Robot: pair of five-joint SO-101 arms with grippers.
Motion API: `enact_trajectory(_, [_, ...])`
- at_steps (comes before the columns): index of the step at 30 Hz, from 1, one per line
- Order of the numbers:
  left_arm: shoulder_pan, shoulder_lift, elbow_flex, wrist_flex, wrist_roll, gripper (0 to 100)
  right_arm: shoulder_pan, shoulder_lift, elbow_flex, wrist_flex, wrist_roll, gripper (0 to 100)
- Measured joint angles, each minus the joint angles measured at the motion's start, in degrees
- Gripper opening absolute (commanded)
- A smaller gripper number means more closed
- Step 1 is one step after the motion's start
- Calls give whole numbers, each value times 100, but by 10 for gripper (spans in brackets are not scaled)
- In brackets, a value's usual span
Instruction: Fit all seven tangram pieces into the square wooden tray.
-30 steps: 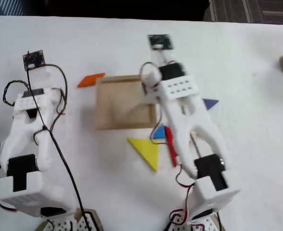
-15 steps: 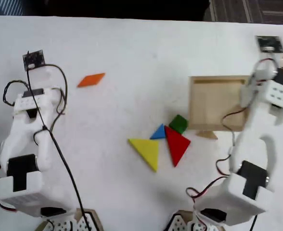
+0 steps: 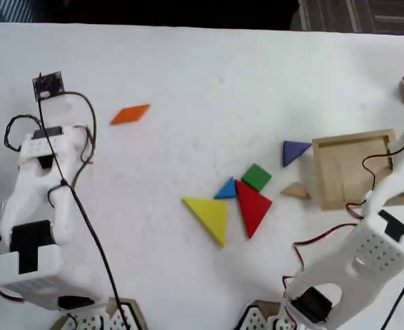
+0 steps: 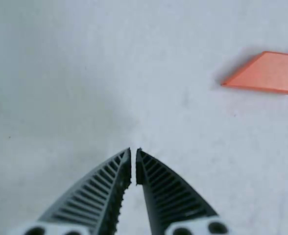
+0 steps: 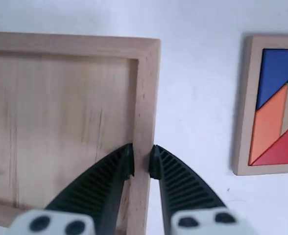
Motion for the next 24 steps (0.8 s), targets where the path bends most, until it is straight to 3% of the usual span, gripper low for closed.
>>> enact_trajectory(12, [0, 0, 0, 0, 0, 50, 44, 1495, -1090, 0, 18, 18])
enact_trajectory(24, [0, 0, 0, 0, 0, 50, -747, 1618, -1090, 695, -185, 19])
